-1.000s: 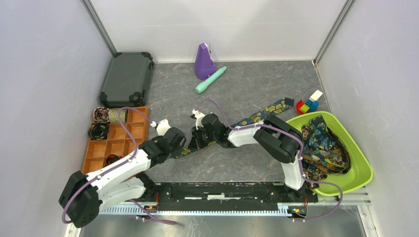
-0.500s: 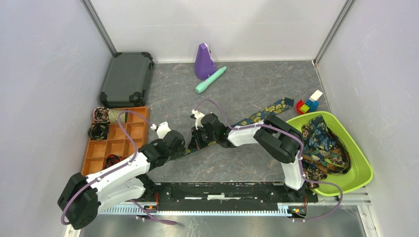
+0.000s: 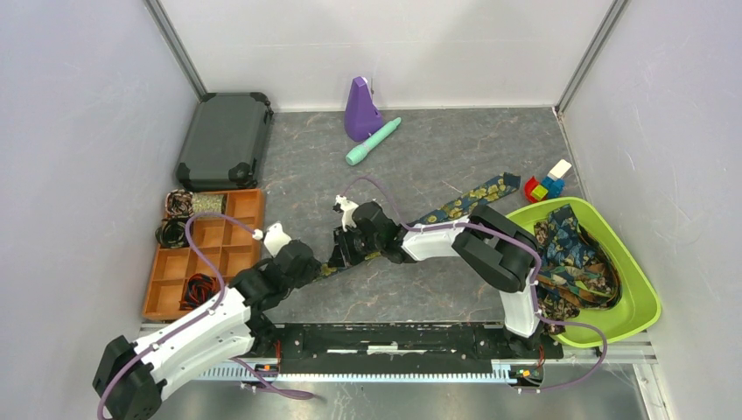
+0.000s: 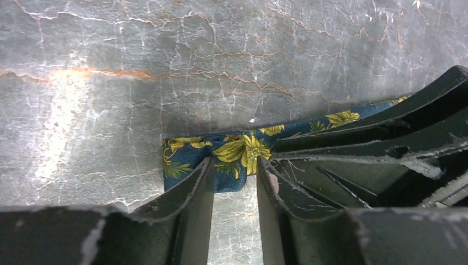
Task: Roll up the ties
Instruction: Roll the tie at the center of the board.
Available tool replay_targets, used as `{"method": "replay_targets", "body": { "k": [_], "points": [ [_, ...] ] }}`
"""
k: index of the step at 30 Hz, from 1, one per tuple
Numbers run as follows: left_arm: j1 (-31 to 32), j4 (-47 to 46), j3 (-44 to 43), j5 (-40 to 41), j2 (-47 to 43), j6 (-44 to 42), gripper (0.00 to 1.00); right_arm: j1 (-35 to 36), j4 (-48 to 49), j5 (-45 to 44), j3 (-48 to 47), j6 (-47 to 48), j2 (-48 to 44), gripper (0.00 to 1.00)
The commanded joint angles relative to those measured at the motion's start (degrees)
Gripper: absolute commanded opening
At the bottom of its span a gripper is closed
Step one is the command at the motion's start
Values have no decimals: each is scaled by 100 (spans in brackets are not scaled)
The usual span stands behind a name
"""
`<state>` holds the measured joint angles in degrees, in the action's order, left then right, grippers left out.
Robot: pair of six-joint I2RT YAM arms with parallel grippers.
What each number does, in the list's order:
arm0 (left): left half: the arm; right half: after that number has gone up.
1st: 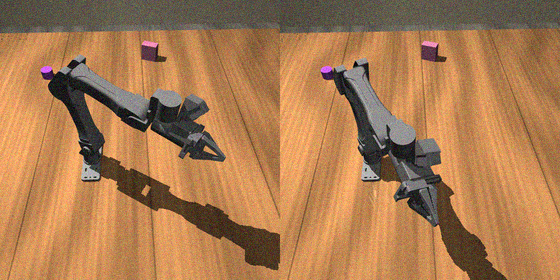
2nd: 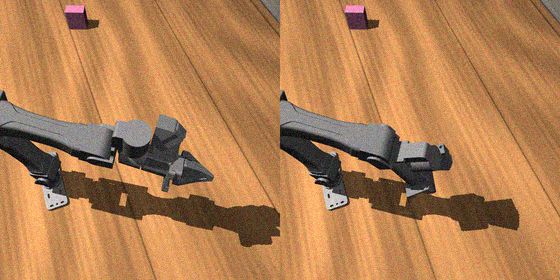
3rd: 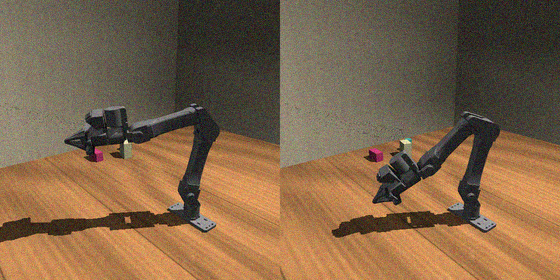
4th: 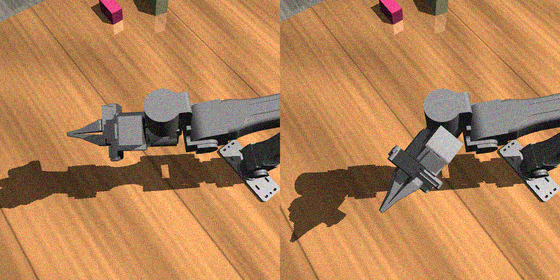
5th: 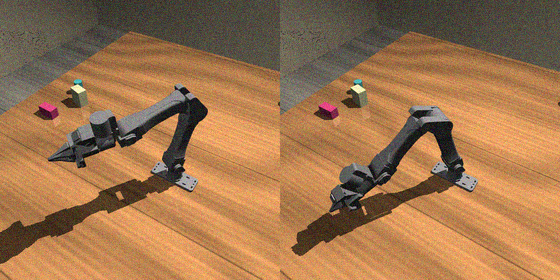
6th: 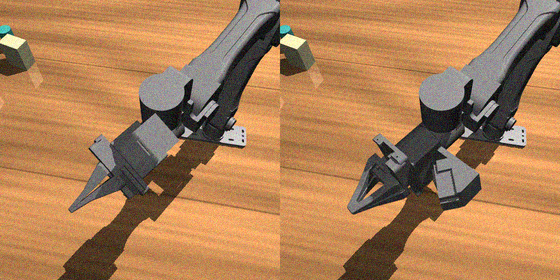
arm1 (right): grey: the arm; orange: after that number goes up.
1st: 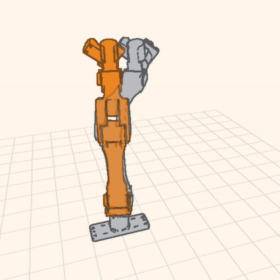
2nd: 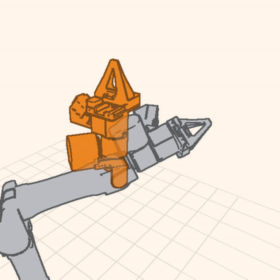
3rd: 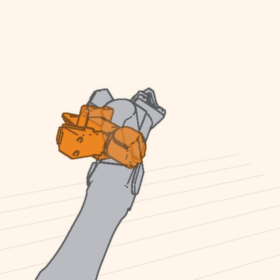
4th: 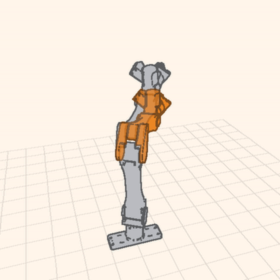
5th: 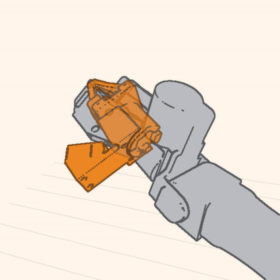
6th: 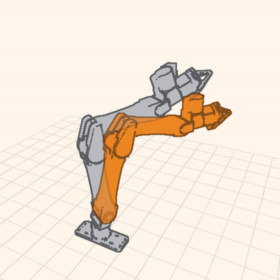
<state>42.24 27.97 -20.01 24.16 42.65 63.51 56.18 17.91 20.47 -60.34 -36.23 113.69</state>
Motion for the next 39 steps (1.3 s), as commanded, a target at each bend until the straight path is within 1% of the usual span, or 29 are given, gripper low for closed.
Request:
{"method": "replay_targets", "body": {
  "k": [1,2,5,6,12,20,27,39],
  "points": [
    [12,174,154,389,-341,328,36,76,141,115,-291,-132,-295,27],
    [12,200,176,412,-395,343,33,79,147,113,-295,-156,-308,29],
    [12,235,221,457,-517,361,16,87,160,88,-287,-198,-352,33],
    [12,227,234,458,-538,359,13,94,165,61,-279,-210,-366,34],
    [12,146,304,402,-499,340,3,114,242,102,-325,-305,-357,39],
    [12,-19,401,329,-432,304,2,234,134,30,-632,-321,-75,40],
    [12,-3,375,353,-476,243,2,290,-23,-118,-761,-274,177,27],
    [12,-12,288,379,-371,222,2,358,10,-127,-656,-253,438,20]
  ]
}}
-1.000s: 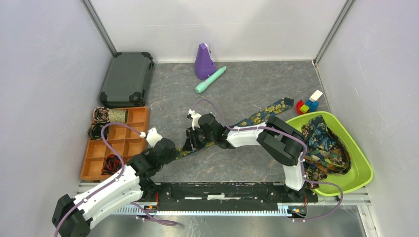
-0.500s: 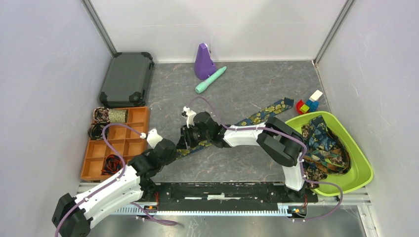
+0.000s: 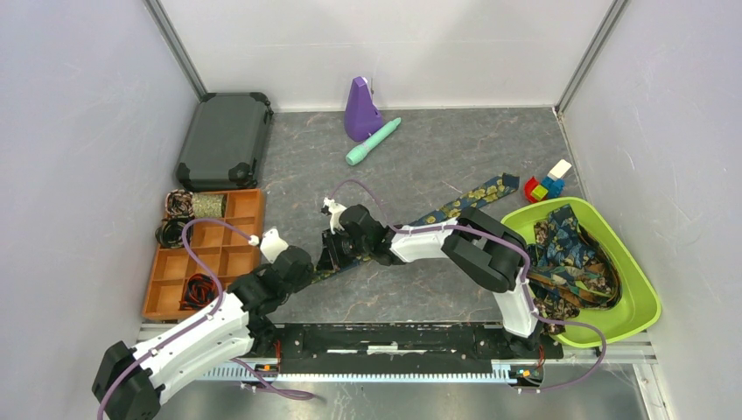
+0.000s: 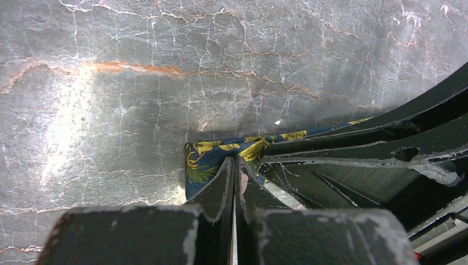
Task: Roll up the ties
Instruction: Roll the tie at the center of the board.
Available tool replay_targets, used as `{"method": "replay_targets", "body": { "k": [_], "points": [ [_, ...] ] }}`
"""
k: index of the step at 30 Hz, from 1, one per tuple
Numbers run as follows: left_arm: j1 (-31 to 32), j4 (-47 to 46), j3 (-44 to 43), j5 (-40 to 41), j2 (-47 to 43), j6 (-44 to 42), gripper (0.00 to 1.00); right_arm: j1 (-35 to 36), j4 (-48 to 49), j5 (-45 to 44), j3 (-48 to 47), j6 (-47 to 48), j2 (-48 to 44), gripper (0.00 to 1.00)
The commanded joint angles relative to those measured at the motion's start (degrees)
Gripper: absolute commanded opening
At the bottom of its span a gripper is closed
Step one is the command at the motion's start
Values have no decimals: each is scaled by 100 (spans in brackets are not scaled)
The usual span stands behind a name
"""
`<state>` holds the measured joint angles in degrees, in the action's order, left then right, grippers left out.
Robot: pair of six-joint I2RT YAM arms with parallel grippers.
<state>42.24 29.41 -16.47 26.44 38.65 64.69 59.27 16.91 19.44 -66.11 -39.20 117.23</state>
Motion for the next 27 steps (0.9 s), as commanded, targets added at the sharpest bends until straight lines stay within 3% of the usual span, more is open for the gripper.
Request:
{"method": "replay_targets", "body": {
  "k": [1,5,11,13,27],
  "points": [
    [12,-148,-75,151,31,92,2,50,99,-46,-68,59,85,20],
    [12,-24,-198,151,-6,55,9,51,84,-89,-25,129,124,18],
    [12,512,-532,228,-138,-93,46,52,179,-56,86,129,140,18],
    [12,829,-662,323,-205,-68,51,54,242,-35,135,128,150,18],
    [12,1494,-234,82,-1067,564,50,50,591,-7,500,106,123,11]
  ]
}}
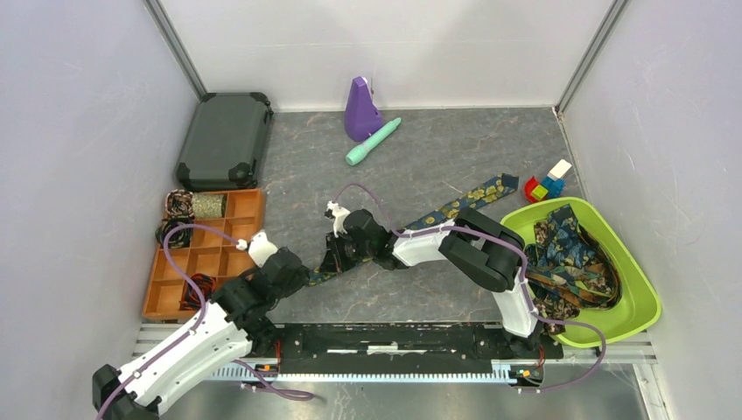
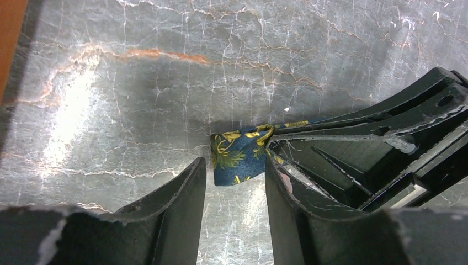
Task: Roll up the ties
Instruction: Roll the tie at the center of the board.
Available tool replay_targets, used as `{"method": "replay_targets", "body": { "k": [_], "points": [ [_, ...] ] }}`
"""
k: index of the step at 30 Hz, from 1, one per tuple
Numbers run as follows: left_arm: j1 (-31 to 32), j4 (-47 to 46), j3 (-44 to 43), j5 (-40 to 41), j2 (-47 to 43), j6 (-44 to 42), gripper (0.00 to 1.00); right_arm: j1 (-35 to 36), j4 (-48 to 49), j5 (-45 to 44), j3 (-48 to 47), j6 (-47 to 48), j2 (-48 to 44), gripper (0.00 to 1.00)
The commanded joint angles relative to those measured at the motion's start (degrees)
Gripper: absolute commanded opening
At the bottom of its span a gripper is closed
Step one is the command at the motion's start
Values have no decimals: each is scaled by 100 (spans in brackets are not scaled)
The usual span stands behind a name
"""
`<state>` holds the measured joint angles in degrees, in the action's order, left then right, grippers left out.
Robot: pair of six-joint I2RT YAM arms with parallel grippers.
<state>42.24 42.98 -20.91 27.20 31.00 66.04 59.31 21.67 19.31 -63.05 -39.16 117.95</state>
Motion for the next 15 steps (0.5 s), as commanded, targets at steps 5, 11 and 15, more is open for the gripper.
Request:
{"method": "replay_targets", "body": {
  "k": [5,11,15],
  "points": [
    [3,96,402,-46,-658,586,49,45,217,11,311,103,85,9],
    [4,75,527,-114,-674,795,48,45,344,-12,428,96,137,6],
    [4,-121,685,-173,-704,922,48,37,466,-9,527,74,211,5]
  ]
}}
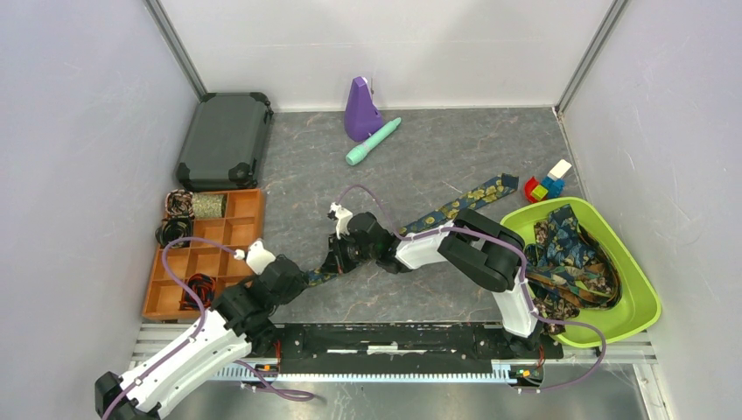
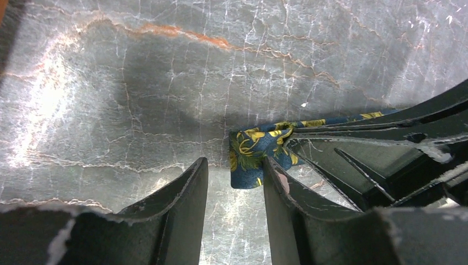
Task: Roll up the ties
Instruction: Roll the tie at the center of the board.
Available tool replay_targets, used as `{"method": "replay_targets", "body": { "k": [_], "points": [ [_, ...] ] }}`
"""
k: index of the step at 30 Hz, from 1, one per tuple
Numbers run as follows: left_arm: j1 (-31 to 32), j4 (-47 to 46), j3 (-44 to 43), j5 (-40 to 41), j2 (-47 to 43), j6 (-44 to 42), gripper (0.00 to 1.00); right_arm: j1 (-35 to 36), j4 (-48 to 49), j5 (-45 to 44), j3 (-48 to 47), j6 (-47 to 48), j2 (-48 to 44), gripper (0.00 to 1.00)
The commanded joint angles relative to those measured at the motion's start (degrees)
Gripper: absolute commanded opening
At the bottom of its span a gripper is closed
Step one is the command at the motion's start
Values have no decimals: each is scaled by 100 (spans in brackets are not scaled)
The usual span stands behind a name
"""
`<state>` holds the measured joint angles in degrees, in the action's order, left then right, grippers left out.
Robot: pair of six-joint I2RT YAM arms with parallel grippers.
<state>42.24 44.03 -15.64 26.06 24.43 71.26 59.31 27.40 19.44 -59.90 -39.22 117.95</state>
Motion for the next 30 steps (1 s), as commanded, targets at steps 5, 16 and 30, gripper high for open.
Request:
{"method": "replay_targets", "body": {
  "k": [5,16,30],
  "points": [
    [4,-295,228,1,-123,508,48,24,0,-27,312,68,292,3],
    [4,-451,313,32,161,1160,51,-33,42,3,378,91,375,0],
    [4,-891,743,-14,-43,1638,45,-95,135,110,481,90,365,0]
  ]
}}
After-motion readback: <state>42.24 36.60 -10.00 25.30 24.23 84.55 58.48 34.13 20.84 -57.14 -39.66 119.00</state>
